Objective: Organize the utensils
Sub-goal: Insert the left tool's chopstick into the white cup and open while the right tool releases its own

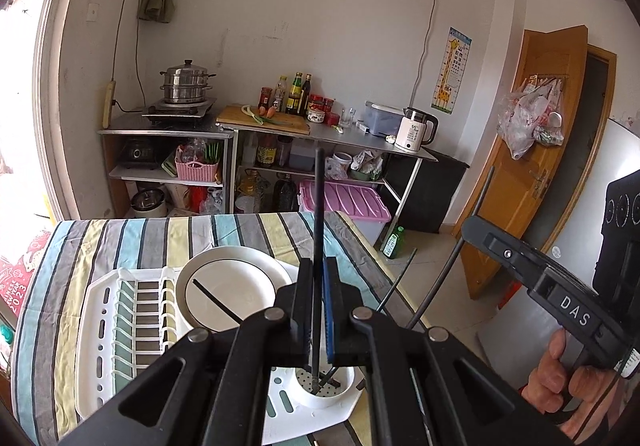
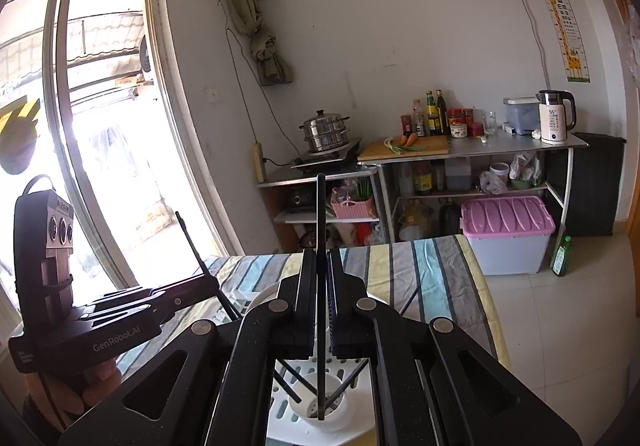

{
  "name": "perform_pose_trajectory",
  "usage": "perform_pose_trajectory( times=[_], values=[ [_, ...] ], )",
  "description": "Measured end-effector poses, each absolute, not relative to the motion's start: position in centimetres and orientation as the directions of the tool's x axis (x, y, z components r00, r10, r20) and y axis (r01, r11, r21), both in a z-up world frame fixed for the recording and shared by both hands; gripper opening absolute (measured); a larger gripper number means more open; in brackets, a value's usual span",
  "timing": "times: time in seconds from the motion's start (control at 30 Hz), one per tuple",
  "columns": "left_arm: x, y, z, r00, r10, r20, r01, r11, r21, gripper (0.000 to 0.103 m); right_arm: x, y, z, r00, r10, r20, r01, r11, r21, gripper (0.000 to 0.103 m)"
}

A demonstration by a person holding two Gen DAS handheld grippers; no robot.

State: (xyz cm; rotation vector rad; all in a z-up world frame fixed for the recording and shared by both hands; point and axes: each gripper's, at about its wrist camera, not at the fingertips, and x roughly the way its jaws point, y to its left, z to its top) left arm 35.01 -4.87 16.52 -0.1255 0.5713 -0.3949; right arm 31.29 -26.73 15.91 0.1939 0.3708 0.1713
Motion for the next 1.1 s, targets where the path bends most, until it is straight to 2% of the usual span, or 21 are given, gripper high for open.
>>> perform_pose_trajectory(
  times=[0.63, 1.1],
  values=[
    [37.0, -3.5, 10.7, 0.719, -0.390, -0.576, 0.256, 0.918, -0.302, 0.005, 33.7, -28.7, 9.9, 0.873, 0.187, -0.450, -0.067, 0.961, 0.269, 0.005],
    [36.9, -2.2, 9.3, 0.721, -0.331, -0.608, 0.201, 0.941, -0.274, 0.009, 33.8, -29.5, 9.1, 0.848, 0.182, -0.498, -0.049, 0.962, 0.267, 0.007]
  ],
)
